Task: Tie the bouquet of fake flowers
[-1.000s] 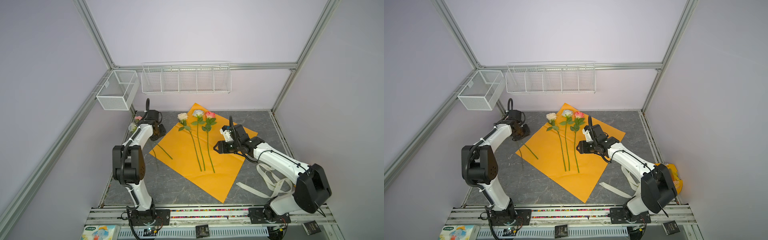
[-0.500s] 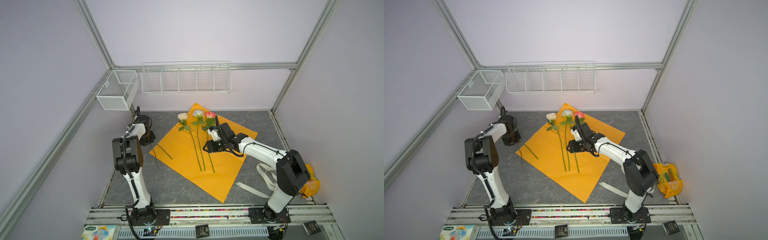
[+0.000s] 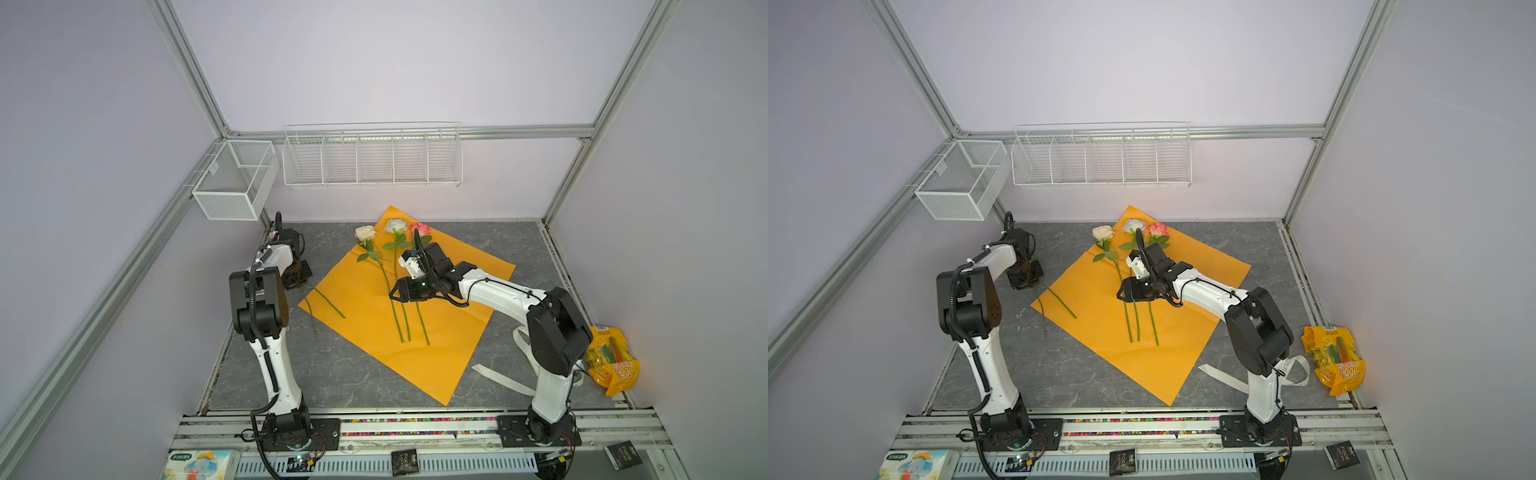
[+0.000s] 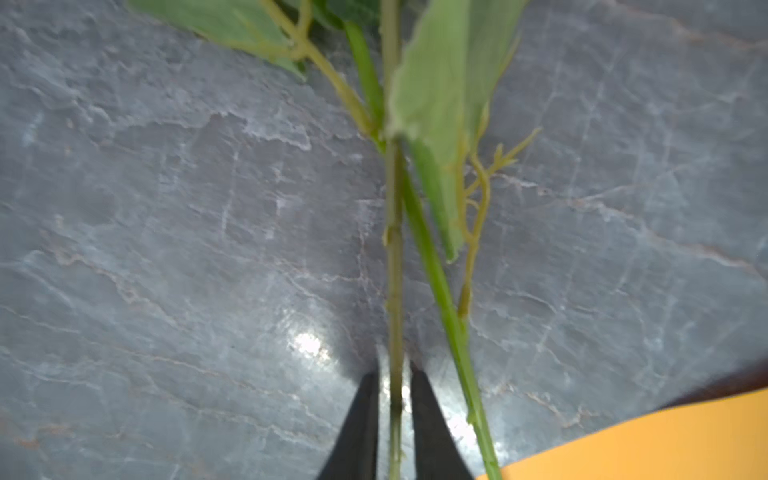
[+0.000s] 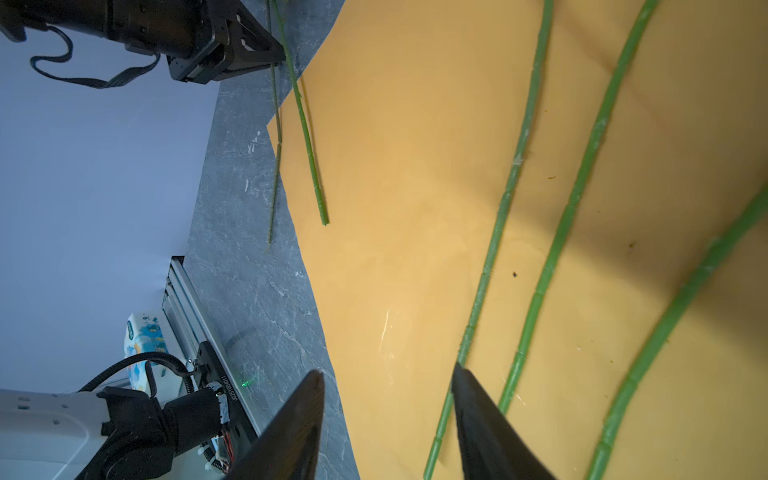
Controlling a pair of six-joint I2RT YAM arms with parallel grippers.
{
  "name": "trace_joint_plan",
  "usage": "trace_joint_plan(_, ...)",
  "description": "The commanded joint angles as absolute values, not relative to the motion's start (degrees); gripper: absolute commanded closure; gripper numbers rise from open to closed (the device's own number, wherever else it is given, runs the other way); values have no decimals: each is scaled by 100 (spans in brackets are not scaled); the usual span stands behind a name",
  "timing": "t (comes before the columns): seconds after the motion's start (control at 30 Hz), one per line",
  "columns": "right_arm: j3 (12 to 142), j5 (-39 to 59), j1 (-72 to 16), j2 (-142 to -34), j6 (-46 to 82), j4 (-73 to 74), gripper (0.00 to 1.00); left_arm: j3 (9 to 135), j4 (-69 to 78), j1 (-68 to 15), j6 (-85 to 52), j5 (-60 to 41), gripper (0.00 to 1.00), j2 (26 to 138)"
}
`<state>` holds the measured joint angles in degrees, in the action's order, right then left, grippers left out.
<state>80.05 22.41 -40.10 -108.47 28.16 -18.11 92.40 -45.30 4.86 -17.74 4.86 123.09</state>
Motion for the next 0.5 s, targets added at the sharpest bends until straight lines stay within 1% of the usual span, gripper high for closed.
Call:
trace_joint_plan(0.0,8112,2327,-4077,-10831,2951,-1740,47,9334,-4648,493,-1633,409,95,12418)
trace_joint_plan(0.1,8061,2185,-4082,-10682,2912,-1854,47,9326,-4764,495,-1561,293,100,12184)
trace_joint_plan(0.27,7721,1502,-4010,-10020,2805,-2075,47,9291,-5069,407,-1406,-171,100,11380)
trace_joint_plan(0.4,7144,794,-3750,-9289,3003,-2161,47,9248,-5308,-234,-1482,25,100,10769)
trace_joint_plan(0.47,6768,572,-3547,-8931,3151,-2186,47,9178,-5268,-583,-1670,-203,100,10607)
